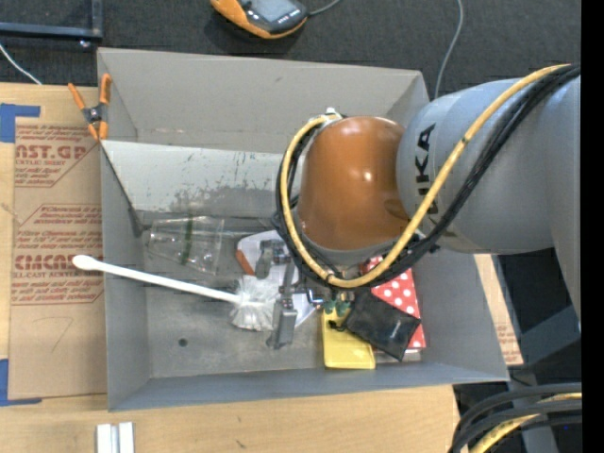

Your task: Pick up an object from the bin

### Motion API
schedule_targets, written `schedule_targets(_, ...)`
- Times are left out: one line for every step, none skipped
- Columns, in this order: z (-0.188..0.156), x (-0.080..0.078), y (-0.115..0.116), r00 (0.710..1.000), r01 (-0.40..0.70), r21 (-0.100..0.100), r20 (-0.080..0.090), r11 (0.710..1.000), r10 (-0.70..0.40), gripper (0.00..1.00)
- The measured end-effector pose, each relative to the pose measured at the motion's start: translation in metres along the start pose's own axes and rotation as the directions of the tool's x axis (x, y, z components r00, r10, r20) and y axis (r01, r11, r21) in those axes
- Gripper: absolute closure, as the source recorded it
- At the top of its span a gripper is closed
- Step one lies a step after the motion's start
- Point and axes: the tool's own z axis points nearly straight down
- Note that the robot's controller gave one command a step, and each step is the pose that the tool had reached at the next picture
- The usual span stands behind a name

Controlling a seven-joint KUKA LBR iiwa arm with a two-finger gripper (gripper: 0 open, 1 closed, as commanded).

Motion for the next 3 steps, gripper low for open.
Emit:
schedule_targets(-0.004, -0.002, -0.001, 1.000, -0.002, -0.001, 0.008, 1.000, 0.002, 0.00)
schedule_targets(0.054, -0.016, 0.021, 0.996, 0.093, -0.001, 0.008, 0.996, -0.093, 0.00)
schedule_targets(0.070, -0.024, -0.025, 0.996, 0.092, -0.002, 0.006, 0.996, -0.092, 0.00)
